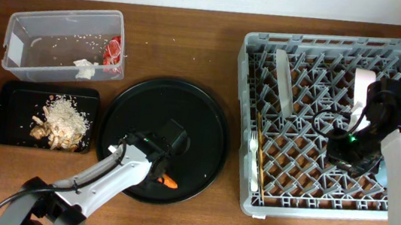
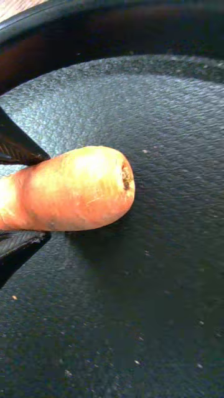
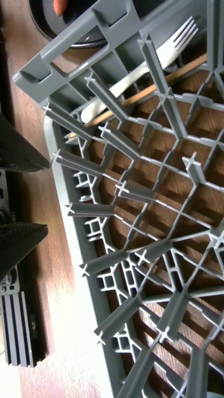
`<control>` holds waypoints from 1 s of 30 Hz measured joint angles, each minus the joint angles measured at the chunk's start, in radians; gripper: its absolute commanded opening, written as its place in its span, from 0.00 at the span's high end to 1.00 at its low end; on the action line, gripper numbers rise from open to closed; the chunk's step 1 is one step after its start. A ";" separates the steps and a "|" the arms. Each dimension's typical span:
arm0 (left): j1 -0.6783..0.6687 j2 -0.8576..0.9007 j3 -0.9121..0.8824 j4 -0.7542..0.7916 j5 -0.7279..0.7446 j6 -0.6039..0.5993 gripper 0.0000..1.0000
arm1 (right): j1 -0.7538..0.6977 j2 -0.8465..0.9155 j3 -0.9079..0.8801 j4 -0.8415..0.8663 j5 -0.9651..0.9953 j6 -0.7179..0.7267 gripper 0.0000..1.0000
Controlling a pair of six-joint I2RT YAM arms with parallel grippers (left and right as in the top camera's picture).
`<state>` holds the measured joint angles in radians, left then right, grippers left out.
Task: Sort waste into correct bins and load items into the dishwasher rack
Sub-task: 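Grasp the carrot with the left gripper and drop it on the black tray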
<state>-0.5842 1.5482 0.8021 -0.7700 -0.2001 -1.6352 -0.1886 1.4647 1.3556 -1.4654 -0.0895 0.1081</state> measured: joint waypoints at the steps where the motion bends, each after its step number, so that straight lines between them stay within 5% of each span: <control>1: 0.000 0.000 0.000 0.000 -0.014 0.002 0.73 | 0.000 0.000 0.000 0.000 0.000 0.000 0.69; 6: 0.000 0.000 0.000 0.000 -0.037 0.048 0.93 | 0.000 0.000 0.000 -0.001 0.000 0.000 0.69; 11: 0.115 -0.087 0.014 -0.081 -0.093 0.337 0.95 | 0.000 0.000 0.000 -0.001 0.000 0.001 0.69; 13: 0.288 -0.230 0.072 -0.076 -0.150 0.514 0.93 | 0.000 0.000 0.000 -0.001 0.000 0.000 0.69; 17: 0.754 -0.286 0.080 0.079 -0.174 0.634 0.94 | 0.000 0.000 0.000 -0.003 0.000 0.000 0.69; 24: 0.986 -0.017 0.082 0.291 -0.102 0.672 0.93 | 0.000 -0.002 0.000 -0.003 0.000 0.000 0.69; 28: 0.991 0.079 0.082 0.318 -0.099 0.696 0.56 | 0.000 -0.002 0.000 -0.004 0.000 0.000 0.68; 30: 0.991 0.081 0.108 0.311 -0.089 0.770 0.48 | 0.000 -0.002 0.000 -0.004 0.000 0.000 0.69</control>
<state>0.4072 1.6291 0.9096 -0.4591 -0.2886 -0.8654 -0.1886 1.4631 1.3552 -1.4693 -0.0895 0.1081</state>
